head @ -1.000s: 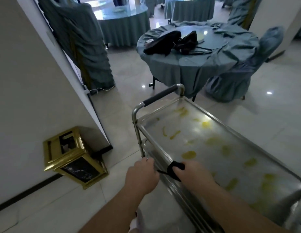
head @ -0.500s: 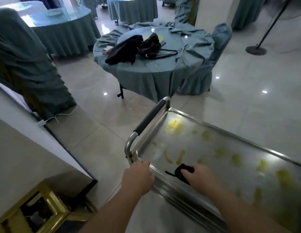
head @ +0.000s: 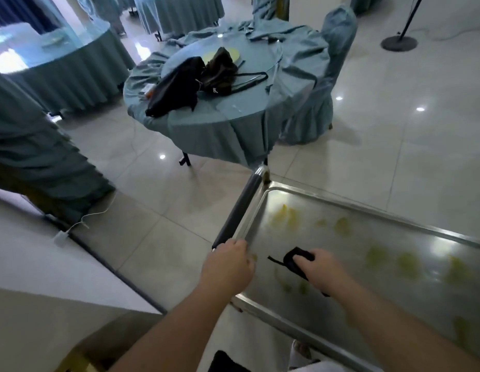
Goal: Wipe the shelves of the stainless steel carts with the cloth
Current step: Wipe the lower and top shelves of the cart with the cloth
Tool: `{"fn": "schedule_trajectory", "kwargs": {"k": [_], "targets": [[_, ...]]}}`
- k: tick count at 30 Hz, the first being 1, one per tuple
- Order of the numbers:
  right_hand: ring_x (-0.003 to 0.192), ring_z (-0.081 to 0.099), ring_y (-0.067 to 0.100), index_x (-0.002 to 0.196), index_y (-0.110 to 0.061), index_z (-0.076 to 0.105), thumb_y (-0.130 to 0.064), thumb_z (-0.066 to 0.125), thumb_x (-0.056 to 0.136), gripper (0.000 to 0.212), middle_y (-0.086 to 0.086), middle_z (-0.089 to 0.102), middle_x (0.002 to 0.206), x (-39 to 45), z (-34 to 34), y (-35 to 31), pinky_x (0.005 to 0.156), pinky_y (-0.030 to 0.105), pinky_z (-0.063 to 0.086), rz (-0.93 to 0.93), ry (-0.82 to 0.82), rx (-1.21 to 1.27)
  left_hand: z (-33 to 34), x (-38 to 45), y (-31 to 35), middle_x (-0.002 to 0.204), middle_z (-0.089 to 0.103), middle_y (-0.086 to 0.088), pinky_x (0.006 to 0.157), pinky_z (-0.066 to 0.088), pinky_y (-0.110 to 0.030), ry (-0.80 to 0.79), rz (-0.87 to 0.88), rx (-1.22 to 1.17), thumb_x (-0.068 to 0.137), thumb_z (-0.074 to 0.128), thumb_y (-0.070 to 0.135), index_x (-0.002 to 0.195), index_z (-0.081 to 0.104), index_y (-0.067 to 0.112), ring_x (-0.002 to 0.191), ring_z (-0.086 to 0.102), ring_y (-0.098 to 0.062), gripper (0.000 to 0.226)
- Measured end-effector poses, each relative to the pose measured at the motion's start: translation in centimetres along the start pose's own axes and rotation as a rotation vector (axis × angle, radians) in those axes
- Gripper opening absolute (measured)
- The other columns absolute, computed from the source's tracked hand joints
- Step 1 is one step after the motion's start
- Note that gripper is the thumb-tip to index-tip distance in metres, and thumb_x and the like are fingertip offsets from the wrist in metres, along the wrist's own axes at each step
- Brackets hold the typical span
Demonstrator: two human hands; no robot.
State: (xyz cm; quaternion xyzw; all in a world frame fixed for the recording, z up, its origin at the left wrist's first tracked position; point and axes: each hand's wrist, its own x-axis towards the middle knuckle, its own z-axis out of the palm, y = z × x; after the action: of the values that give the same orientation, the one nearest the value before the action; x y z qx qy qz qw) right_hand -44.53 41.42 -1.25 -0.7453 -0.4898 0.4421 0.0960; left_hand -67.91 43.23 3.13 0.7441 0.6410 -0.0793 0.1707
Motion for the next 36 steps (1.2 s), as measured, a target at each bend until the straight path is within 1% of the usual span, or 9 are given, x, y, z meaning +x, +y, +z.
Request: {"fn": "schedule_trajectory", "kwargs": {"k": [5, 11, 15, 19, 24, 27, 30, 32, 36], "targets": [[0.086, 0.064, 0.028, 0.082, -0.022, 0.062, -0.049, 0.053, 0.105, 0.036, 0.008, 0.067, 0.091, 1.8, 0.6, -1.3, 0.068, 0.033, 0.042, 0.053, 0.031, 0.056, -1.7, 4.3, -1.7, 0.127, 0.059, 0.002, 0.096, 0.057, -0.045, -0.054, 0.049, 0.042, 0.102, 0.05, 0.045, 0.137, 0.055, 0.026, 0.113, 0.06, -0.023, 0.04], [0.093, 0.062, 0.03, 0.106, -0.014, 0.069, -0.049, 0.045, 0.109, 0.042, 0.011, 0.068, 0.101, 4.0, 3.6, -2.8, 0.072, 0.034, 0.04, 0.165, 0.103, 0.169, -3.7, 12.4, -3.3, 0.119, 0.06, -0.001, 0.096, 0.054, -0.045, -0.001, 0.249, 0.078, 0.102, 0.052, 0.037, 0.128, 0.057, 0.022, 0.109, 0.06, -0.026, 0.031], [0.097, 0.062, 0.029, 0.118, -0.014, 0.071, -0.042, 0.047, 0.11, 0.038, 0.015, 0.071, 0.112, 6.6, 6.1, -4.7, 0.072, 0.031, 0.039, 0.185, 0.166, 0.191, -3.0, 17.9, -3.6, 0.137, 0.056, -0.004, 0.105, 0.048, -0.045, 0.045, 0.428, 0.057, 0.103, 0.051, 0.039, 0.141, 0.054, 0.021, 0.124, 0.057, -0.03, 0.043], [0.105, 0.065, 0.033, 0.115, -0.021, 0.068, -0.052, 0.043, 0.107, 0.041, 0.011, 0.07, 0.117, 10.0, 7.6, -7.2, 0.091, 0.042, 0.053, 0.163, 0.307, 0.161, -0.4, 22.2, -2.8, 0.157, 0.045, -0.006, 0.119, 0.033, -0.045, 0.133, 0.546, -0.056, 0.105, 0.047, 0.039, 0.149, 0.05, 0.019, 0.148, 0.039, -0.028, 0.049], [0.096, 0.064, 0.031, 0.112, -0.022, 0.067, -0.052, 0.042, 0.1, 0.04, 0.004, 0.071, 0.105, 13.6, 11.6, -9.1, 0.074, 0.045, 0.052, -0.02, 0.54, -0.096, 2.9, 25.5, -2.0, 0.178, 0.01, -0.002, 0.129, -0.006, -0.038, 0.056, 0.634, -0.033, 0.107, 0.035, 0.047, 0.164, 0.031, 0.024, 0.164, -0.003, -0.017, 0.061], [0.128, 0.056, 0.025, 0.139, -0.026, 0.06, -0.051, 0.037, 0.104, 0.049, -0.005, 0.064, 0.136, 15.2, 16.6, -8.3, 0.09, 0.043, 0.05, -0.067, 0.392, -0.187, 4.3, 26.1, -2.3, 0.179, -0.003, 0.001, 0.13, -0.013, -0.04, 0.049, 0.648, 0.107, 0.106, 0.02, 0.055, 0.17, 0.016, 0.026, 0.163, -0.014, -0.014, 0.071], [0.161, 0.013, 0.016, 0.163, -0.037, 0.032, -0.054, 0.029, 0.109, 0.057, -0.019, 0.027, 0.17, 13.1, 23.1, -6.3, 0.128, 0.043, 0.02, -0.105, 0.217, -0.229, 4.3, 26.1, -2.5, 0.179, 0.006, 0.003, 0.131, -0.01, -0.037, 0.086, 0.627, -0.006, 0.104, 0.025, 0.055, 0.169, 0.021, 0.026, 0.163, -0.008, -0.011, 0.071], [0.162, 0.01, 0.015, 0.163, -0.039, 0.029, -0.055, 0.032, 0.109, 0.057, -0.019, 0.026, 0.171, 9.6, 26.9, -4.7, 0.129, 0.044, 0.015, -0.154, 0.233, -0.284, 4.3, 25.8, -2.8, 0.178, 0.007, 0.003, 0.13, -0.01, -0.035, 0.142, 0.57, -0.078, 0.105, 0.026, 0.054, 0.169, 0.02, 0.025, 0.163, -0.007, -0.009, 0.07], [0.16, 0.02, 0.017, 0.162, -0.038, 0.037, -0.056, 0.05, 0.102, 0.063, -0.017, 0.032, 0.169, 4.6, 30.9, -2.3, 0.123, 0.046, 0.024, -0.216, 0.209, -0.354, 5.1, 25.3, -2.8, 0.178, -0.009, 0.001, 0.131, -0.009, -0.037, 0.146, 0.42, -0.08, 0.108, 0.017, 0.051, 0.17, 0.001, 0.018, 0.161, -0.019, -0.009, 0.073]]}}
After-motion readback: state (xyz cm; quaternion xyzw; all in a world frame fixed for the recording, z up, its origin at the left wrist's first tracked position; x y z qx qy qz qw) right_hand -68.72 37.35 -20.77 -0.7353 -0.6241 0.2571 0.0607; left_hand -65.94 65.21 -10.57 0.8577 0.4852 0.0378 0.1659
